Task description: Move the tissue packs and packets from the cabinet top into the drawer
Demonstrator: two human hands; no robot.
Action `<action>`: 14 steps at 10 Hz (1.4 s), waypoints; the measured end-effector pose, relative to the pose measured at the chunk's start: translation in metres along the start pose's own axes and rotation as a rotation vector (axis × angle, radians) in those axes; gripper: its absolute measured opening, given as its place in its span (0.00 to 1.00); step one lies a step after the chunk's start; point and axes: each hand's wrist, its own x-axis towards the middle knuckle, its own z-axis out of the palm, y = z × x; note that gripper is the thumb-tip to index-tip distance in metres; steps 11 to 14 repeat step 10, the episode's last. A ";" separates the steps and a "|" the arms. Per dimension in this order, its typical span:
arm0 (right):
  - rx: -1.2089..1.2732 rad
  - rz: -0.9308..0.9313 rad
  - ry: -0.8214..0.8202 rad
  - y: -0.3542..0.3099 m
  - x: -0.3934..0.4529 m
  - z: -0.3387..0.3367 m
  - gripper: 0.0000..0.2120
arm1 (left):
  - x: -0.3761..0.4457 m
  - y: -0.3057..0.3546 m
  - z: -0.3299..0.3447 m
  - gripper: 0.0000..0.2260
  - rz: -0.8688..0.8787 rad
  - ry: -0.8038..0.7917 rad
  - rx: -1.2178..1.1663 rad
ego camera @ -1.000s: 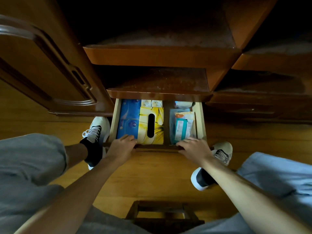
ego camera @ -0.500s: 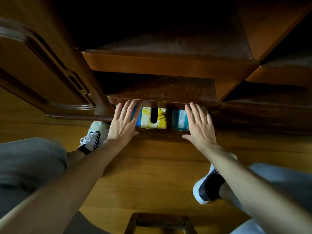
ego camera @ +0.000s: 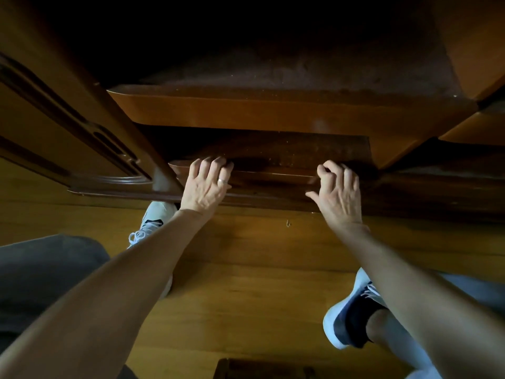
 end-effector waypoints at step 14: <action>0.341 0.039 0.036 -0.027 0.007 -0.112 0.22 | 0.014 -0.029 -0.088 0.30 0.057 -0.286 -0.105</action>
